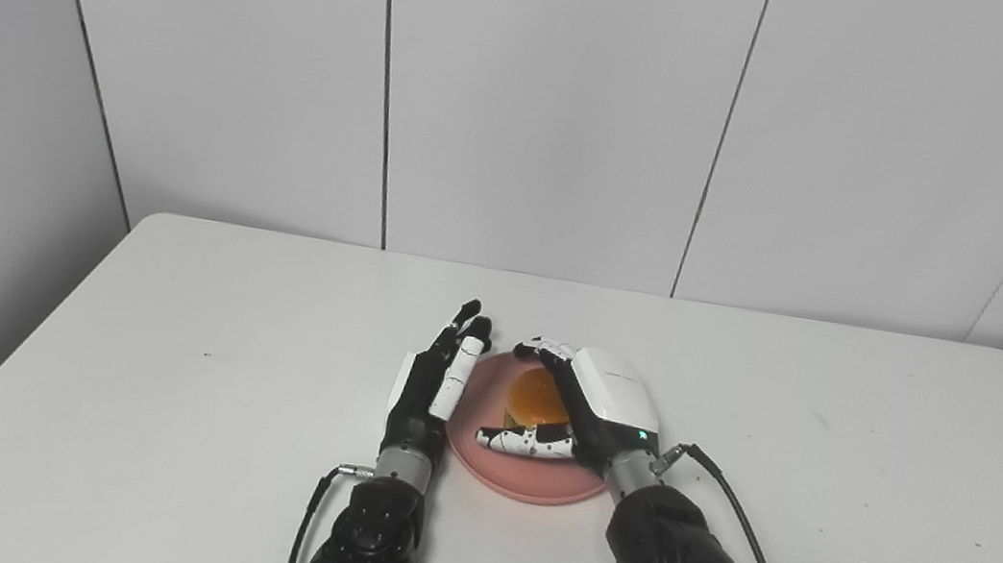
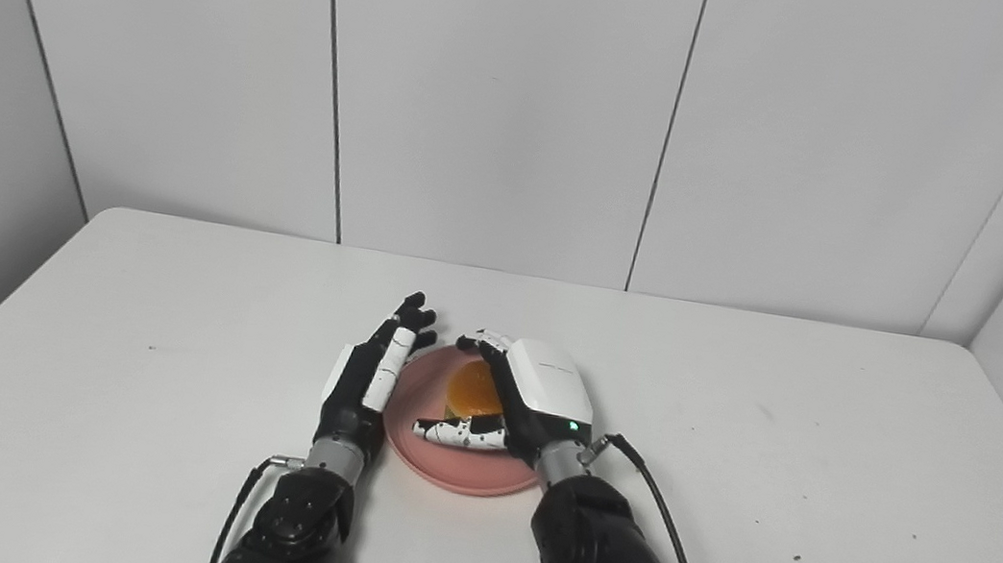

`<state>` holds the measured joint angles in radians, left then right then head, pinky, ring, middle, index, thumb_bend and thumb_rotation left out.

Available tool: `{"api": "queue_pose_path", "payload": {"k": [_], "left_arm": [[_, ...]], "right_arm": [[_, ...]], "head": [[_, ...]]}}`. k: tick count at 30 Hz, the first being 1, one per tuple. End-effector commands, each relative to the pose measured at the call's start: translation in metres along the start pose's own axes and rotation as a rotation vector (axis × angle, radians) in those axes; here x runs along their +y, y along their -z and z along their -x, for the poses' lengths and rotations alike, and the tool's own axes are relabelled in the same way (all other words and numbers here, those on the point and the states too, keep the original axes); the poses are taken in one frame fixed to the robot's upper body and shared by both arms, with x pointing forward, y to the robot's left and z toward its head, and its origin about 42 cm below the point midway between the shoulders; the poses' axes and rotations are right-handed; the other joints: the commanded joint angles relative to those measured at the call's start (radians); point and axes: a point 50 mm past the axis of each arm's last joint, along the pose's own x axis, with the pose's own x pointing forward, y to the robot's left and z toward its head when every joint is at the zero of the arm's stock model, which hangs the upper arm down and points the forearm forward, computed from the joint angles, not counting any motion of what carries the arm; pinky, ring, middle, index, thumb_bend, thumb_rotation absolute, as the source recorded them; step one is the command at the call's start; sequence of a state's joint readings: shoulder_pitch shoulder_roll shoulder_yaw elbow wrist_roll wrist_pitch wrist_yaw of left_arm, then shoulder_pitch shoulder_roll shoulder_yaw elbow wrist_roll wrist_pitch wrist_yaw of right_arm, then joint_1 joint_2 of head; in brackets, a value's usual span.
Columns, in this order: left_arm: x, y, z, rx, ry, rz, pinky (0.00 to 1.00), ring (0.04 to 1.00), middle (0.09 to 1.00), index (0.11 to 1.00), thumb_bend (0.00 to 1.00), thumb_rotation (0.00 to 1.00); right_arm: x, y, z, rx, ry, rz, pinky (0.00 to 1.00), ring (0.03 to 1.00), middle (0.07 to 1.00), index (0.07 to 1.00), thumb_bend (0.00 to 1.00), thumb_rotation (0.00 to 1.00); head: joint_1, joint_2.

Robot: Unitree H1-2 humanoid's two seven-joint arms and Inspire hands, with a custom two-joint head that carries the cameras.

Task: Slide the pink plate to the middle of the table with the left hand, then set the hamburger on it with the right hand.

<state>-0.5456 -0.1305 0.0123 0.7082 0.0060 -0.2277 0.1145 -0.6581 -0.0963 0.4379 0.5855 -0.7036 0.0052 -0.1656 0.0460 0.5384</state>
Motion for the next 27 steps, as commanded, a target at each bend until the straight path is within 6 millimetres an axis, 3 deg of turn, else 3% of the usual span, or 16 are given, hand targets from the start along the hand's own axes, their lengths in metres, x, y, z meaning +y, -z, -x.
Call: {"api": "queue_pose_path", "payload": {"k": [1,8,13,19,21,23,26,27], "left_arm": [[-0.007,-0.006,-0.006,-0.001,0.023,-0.006,0.83,0.888,0.902,0.893,0.91,0.92],[-0.006,-0.007,-0.006,0.000,0.026,0.015,0.85,0.916,0.915,0.891,0.92,0.93],[-0.004,-0.006,-0.005,0.005,0.018,0.041,0.89,0.911,0.929,0.911,0.93,0.91],[-0.003,-0.010,-0.005,0.014,0.001,0.058,0.91,0.906,0.894,0.860,0.91,0.91],[-0.001,-0.011,-0.005,0.011,-0.006,0.056,0.92,0.910,0.895,0.860,0.89,0.92],[0.001,-0.012,-0.006,0.010,-0.012,0.056,0.93,0.921,0.902,0.861,0.88,0.92],[0.003,-0.013,-0.005,0.012,-0.024,0.043,0.92,0.923,0.905,0.864,0.87,0.93],[0.004,-0.013,-0.005,0.013,-0.027,0.039,0.92,0.920,0.903,0.867,0.88,0.93]], "right_arm": [[-0.024,-0.016,-0.013,-0.079,0.071,-0.011,0.75,0.848,0.857,0.763,0.79,0.54],[-0.037,-0.020,-0.005,-0.106,0.115,-0.032,0.76,0.841,0.859,0.764,0.79,0.57],[-0.053,-0.021,0.003,-0.114,0.209,-0.143,0.73,0.837,0.861,0.774,0.80,0.72],[-0.066,-0.002,0.008,-0.056,0.331,-0.386,0.71,0.809,0.840,0.789,0.77,0.82],[-0.068,0.004,0.009,-0.013,0.358,-0.471,0.72,0.810,0.841,0.799,0.77,0.83],[-0.068,0.012,0.011,0.027,0.392,-0.608,0.80,0.845,0.861,0.824,0.79,0.90],[-0.063,0.023,0.013,0.057,0.450,-0.826,0.78,0.826,0.843,0.826,0.75,0.88],[-0.061,0.026,0.013,0.065,0.457,-0.863,0.81,0.838,0.859,0.844,0.73,0.92]], "head": [[0.001,0.001],[0.004,0.001],[0.002,-0.001],[0.002,-0.002],[0.002,0.000],[0.003,0.001],[0.002,0.003],[0.001,0.004]]}}
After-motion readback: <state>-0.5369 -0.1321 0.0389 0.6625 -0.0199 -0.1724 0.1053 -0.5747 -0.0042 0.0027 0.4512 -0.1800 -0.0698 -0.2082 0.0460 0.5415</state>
